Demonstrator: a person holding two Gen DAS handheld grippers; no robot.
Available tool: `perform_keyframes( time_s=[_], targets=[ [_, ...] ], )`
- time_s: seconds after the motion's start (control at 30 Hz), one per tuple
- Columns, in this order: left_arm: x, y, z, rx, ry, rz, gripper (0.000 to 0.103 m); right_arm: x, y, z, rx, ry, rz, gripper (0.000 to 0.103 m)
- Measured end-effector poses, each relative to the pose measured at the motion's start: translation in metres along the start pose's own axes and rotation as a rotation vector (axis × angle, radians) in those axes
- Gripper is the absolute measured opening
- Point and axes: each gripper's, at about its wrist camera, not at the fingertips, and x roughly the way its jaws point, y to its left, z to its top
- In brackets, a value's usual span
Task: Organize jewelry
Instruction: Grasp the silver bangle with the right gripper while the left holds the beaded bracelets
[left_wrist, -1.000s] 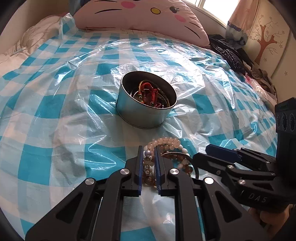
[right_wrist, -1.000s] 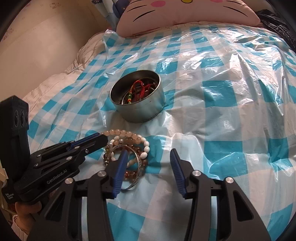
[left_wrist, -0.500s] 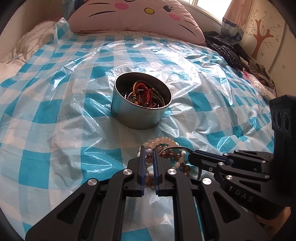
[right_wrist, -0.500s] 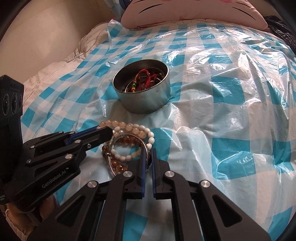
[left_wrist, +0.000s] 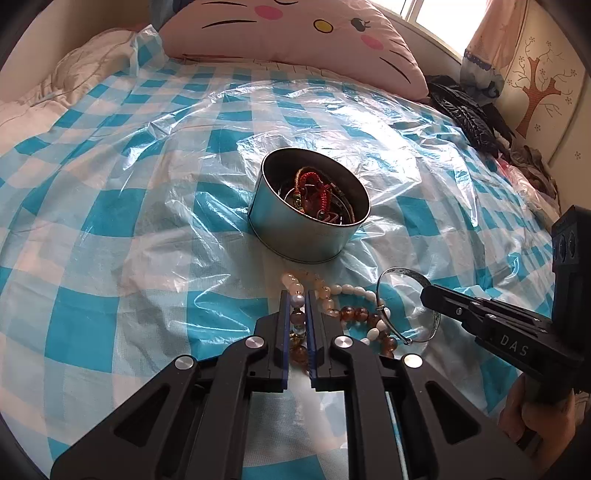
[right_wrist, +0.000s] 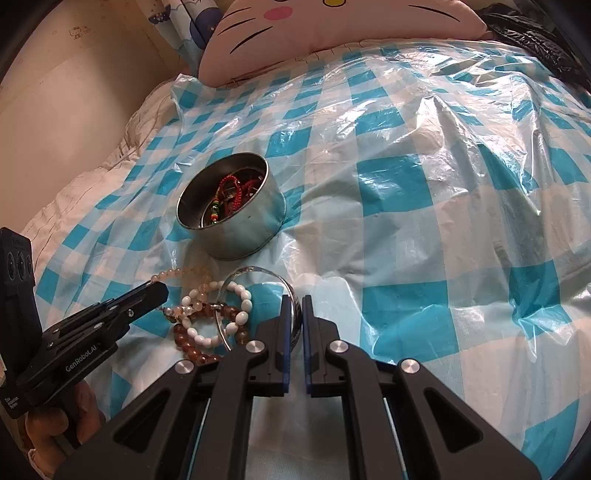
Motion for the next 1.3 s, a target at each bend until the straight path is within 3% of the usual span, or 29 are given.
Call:
perform_keyframes(
  time_s=[0.47,0.7,0.8,0.83,0.97,1.2,1.3],
  targets=[
    [0.013,0.001,-0.003,-0.006,0.066,0.023,0.008,0.01,-0.005,-0.001,0.011,0.035,-0.026,0.006],
    [0.016,0.005,-0.003,-0.03,0.078,0.028,0.029,0.016,-0.002,-0.004,-0.002,0.059,-0.047,0.007],
    [0.019,0.0,-0.004,-0.003,0.087,0.026,0.028,0.018,0.001,-0.005,-0.02,0.068,-0.057,0.007],
    [0.019,-0.002,-0.005,0.014,0.086,0.021,0.02,0.018,0.001,-0.005,-0.025,0.066,-0.055,0.007],
    [0.015,-0.016,-0.006,0.089,0.063,0.048,0.013,0.014,0.003,-0.003,-0.028,0.046,-0.041,0.007],
    [0.002,-0.007,-0.001,0.048,0.004,0.028,0.012,0.0,-0.004,0.002,0.01,-0.025,-0.012,0.006],
    [0.004,-0.005,-0.002,0.04,0.018,0.028,0.012,0.004,-0.004,0.002,0.014,-0.001,0.003,0.007]
  ],
)
